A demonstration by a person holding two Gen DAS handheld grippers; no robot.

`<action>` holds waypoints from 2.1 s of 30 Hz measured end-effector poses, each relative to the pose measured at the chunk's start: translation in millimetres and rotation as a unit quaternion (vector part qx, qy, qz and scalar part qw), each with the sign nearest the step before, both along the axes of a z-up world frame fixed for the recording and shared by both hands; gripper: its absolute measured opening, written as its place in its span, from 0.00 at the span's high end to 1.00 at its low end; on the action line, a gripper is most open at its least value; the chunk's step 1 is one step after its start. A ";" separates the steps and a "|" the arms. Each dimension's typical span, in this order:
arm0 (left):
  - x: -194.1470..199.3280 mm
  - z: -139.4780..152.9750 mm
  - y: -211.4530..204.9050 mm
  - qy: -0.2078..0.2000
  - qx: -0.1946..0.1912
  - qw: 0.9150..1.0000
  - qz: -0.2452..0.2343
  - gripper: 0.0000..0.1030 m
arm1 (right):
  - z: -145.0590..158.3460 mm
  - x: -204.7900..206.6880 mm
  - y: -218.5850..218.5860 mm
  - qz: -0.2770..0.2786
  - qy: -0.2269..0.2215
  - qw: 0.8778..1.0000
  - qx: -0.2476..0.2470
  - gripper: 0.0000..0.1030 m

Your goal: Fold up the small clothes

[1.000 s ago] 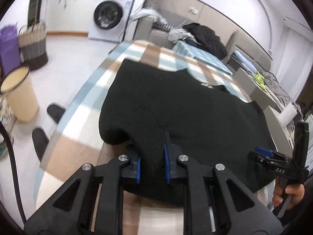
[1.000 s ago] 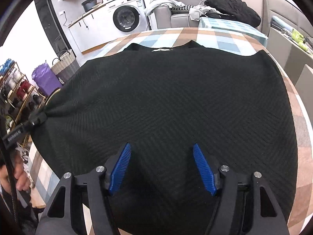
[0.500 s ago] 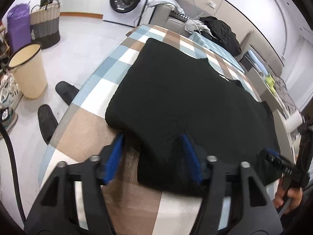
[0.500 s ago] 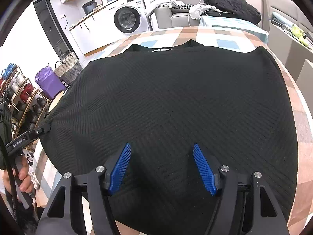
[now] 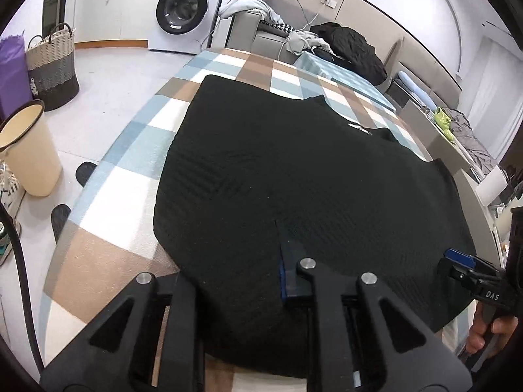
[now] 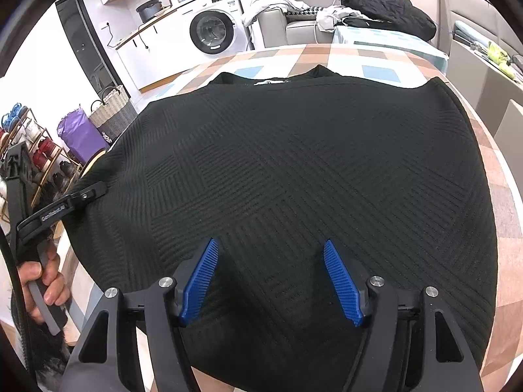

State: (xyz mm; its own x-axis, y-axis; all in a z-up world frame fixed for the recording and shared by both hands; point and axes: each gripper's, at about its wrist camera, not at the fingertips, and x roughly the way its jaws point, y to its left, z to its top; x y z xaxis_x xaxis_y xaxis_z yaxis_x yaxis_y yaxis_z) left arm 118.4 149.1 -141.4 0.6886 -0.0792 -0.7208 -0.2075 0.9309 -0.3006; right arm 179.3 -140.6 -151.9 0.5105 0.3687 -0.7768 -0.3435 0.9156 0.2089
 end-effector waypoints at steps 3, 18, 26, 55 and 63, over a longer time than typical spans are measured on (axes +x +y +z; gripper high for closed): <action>2.0 8.6 -7.8 -0.004 0.025 1.000 0.000 0.85 | -0.5 0.6 -0.6 0.005 0.001 1.000 0.006 0.33; 51.9 107.6 -219.7 -0.118 0.106 0.933 -0.323 0.77 | 25.9 -17.5 -60.7 -0.077 -0.023 0.996 0.039 0.33; 21.3 84.8 -219.3 -0.081 0.006 0.924 -0.373 0.38 | 31.8 -27.7 -112.2 -0.147 -0.025 0.989 0.020 0.33; 7.7 4.6 -194.9 0.005 0.084 0.937 -0.339 0.37 | 30.9 -3.1 -73.1 -0.152 0.072 0.983 0.076 0.30; 3.3 22.1 -173.3 -0.012 0.040 0.950 -0.310 0.37 | 22.9 -10.4 -89.0 -0.165 0.062 0.980 0.092 0.90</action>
State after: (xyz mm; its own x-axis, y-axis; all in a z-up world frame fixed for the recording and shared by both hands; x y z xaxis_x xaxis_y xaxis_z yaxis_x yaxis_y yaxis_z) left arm 121.7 -24.2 -119.4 0.5428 -0.4210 -0.7267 0.3942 0.8918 -0.2221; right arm 168.9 -229.7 -128.9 0.5320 0.3389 -0.7760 0.0028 0.9157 0.4019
